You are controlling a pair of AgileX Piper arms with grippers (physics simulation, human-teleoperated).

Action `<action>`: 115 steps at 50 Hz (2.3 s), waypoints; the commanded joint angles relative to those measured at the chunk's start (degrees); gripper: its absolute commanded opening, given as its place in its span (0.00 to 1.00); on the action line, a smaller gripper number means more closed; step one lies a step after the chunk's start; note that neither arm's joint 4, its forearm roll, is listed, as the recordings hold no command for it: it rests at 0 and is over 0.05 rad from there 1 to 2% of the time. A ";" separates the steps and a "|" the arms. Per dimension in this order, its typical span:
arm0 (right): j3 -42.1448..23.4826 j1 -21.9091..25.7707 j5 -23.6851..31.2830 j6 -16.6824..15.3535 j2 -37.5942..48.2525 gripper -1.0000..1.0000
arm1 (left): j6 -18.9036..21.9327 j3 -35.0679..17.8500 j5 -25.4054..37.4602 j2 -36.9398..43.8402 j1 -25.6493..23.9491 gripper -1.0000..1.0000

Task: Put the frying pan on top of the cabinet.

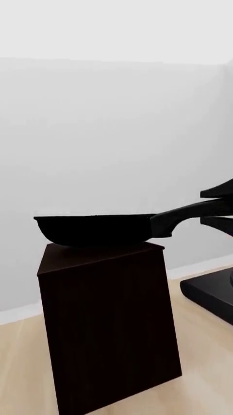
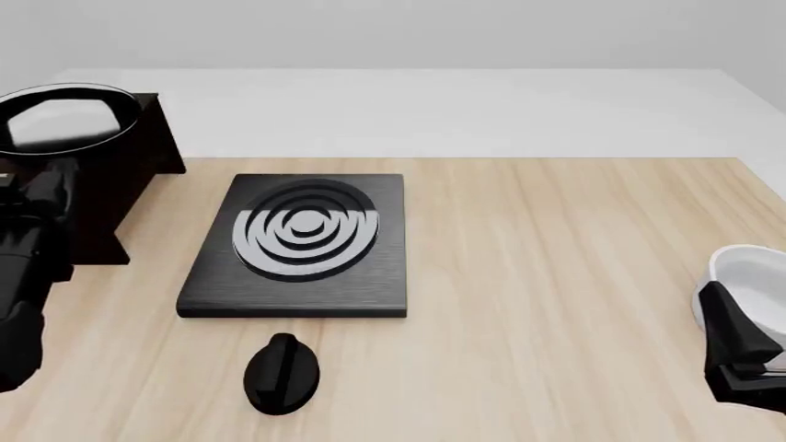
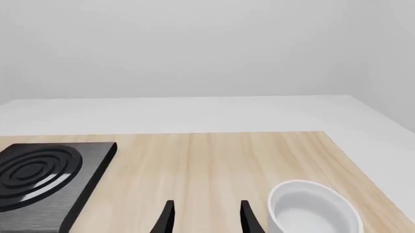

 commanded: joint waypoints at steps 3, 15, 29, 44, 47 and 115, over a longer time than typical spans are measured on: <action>0.02 0.08 -0.13 -0.09 0.19 1.00 | 0.09 -1.42 -0.82 0.79 0.24 0.00; -0.25 0.08 0.05 -0.09 0.37 1.00 | -0.28 -1.72 -0.88 1.86 0.26 0.00; -0.56 0.11 0.49 -0.13 0.25 1.00 | 1.10 -1.12 -0.87 0.23 0.03 1.00; -0.85 0.07 0.52 -0.11 0.56 1.00 | 2.08 -0.59 -0.77 0.22 0.54 1.00; -0.89 0.06 0.48 -0.09 0.64 1.00 | 2.18 -0.55 -0.79 0.40 0.69 1.00; -0.69 0.44 3.21 -0.62 -2.81 1.00 | 5.57 13.60 20.80 -41.01 10.06 1.00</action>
